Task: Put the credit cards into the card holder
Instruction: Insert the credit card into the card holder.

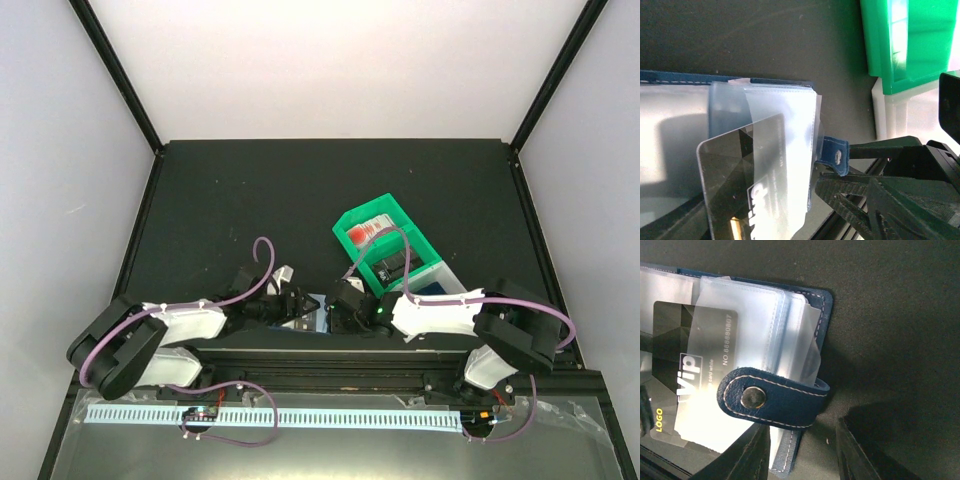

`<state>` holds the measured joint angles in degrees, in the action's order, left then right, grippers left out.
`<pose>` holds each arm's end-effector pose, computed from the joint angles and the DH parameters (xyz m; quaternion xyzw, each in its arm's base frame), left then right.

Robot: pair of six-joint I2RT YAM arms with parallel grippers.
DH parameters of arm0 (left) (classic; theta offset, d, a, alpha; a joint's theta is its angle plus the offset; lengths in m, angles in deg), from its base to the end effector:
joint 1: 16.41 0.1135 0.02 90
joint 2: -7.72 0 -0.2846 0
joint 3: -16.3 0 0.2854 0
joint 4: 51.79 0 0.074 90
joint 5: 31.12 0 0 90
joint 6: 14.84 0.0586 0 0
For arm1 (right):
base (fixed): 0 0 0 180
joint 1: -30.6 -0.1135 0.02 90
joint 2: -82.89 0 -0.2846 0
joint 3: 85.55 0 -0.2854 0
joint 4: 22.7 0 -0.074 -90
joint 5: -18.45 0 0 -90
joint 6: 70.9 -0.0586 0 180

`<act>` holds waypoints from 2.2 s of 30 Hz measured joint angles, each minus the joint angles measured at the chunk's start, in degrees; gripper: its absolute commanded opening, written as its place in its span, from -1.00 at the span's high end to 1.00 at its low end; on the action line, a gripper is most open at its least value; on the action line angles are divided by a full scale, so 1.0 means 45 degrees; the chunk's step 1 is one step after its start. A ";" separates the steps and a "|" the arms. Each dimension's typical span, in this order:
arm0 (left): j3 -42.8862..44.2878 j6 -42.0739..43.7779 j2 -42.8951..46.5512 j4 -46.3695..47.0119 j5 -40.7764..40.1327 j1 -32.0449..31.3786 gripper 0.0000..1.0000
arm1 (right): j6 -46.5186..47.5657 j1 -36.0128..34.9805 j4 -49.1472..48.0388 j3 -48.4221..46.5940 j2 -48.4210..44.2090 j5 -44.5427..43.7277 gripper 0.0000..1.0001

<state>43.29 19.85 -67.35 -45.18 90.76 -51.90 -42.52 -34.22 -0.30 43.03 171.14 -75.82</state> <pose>0.1694 -0.1588 0.0942 -0.0397 0.8829 -0.4572 0.0992 0.1348 0.2764 0.1131 -0.0170 0.9634 0.2205 0.1515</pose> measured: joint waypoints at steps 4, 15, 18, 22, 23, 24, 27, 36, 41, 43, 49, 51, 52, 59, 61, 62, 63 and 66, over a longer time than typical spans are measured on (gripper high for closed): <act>0.0466 0.0403 0.0291 -0.1093 -0.0418 -0.0194 -0.76 | 0.0034 0.0010 -0.0039 0.0000 0.0024 0.0068 0.22; 0.1103 0.0976 0.1608 -0.3993 -0.1846 -0.1005 -0.94 | 0.0831 0.0010 -0.0491 0.0087 0.0053 0.0573 0.22; 0.1540 0.1117 0.1860 -0.5285 -0.2633 -0.1370 -0.98 | 0.0957 0.0010 -0.0563 0.0126 0.0039 0.0661 0.22; 0.2030 0.1341 0.2059 -0.6844 -0.3643 -0.1632 -0.98 | 0.1001 0.0010 -0.0719 0.0257 -0.0034 0.0670 0.21; 0.2113 0.1413 0.2093 -0.7130 -0.3847 -0.1642 -0.98 | 0.1005 0.0010 -0.0758 0.0306 -0.0058 0.0670 0.21; 0.2171 0.1477 0.2123 -0.7373 -0.4012 -0.1647 -0.98 | 0.1005 0.0010 -0.0782 0.0340 -0.0092 0.0675 0.21; 0.2312 0.1719 0.2200 -0.7975 -0.4396 -0.1661 -0.98 | 0.1015 0.0010 -0.0811 0.0379 -0.0126 0.0680 0.21; 0.2681 0.2283 0.2778 -0.9534 -0.4998 -0.1700 -0.98 | 0.1112 0.0010 -0.0845 0.0379 -0.0126 0.0743 0.21; 0.2939 0.2365 0.3147 -1.0414 -0.6037 -0.1705 -0.98 | 0.1195 0.0010 -0.0845 0.0379 -0.0126 0.0748 0.21; 0.2958 0.2380 0.3293 -1.0720 -0.6348 -0.1705 -0.98 | 0.1205 0.0010 -0.0845 0.0379 -0.0126 0.0748 0.21; 0.2890 0.2331 0.3517 -1.1118 -0.6557 -0.1705 -0.81 | 0.1409 0.0010 -0.0816 0.0287 -0.0092 0.0976 0.21; 0.2764 0.2293 0.3517 -1.1098 -0.6518 -0.1705 -0.74 | 0.1642 -0.0019 -0.0743 0.0005 0.0058 0.1180 0.21; 0.2657 0.2278 0.3507 -1.1050 -0.6460 -0.1705 -0.72 | 0.1773 -0.0049 -0.0719 -0.0189 0.0165 0.1297 0.21; 0.2419 0.2234 0.3113 -1.0710 -0.6013 -0.1705 -0.69 | 0.2458 -0.0510 -0.0369 -0.1812 0.1438 0.1787 0.26; 0.2419 0.2234 0.3011 -1.0540 -0.5911 -0.1705 -0.63 | 0.2555 -0.0602 -0.0228 -0.2040 0.1812 0.1831 0.27; 0.2419 0.2239 0.2982 -1.0472 -0.5863 -0.1705 -0.60 | 0.2584 -0.0622 -0.0165 -0.2079 0.1928 0.1836 0.29; 0.2419 0.2239 0.2953 -1.0389 -0.5814 -0.1705 -0.55 | 0.2584 -0.0627 -0.0112 -0.2079 0.2030 0.1826 0.30; 0.2419 0.2244 0.2871 -1.0030 -0.5561 -0.1705 -0.44 | 0.2579 -0.0627 -0.0029 -0.2118 0.2030 0.1768 0.32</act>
<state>54.17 29.95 -54.43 -90.32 65.73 -59.57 -30.91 -37.04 -0.43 33.50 180.28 -67.87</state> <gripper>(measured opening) 0.765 0.351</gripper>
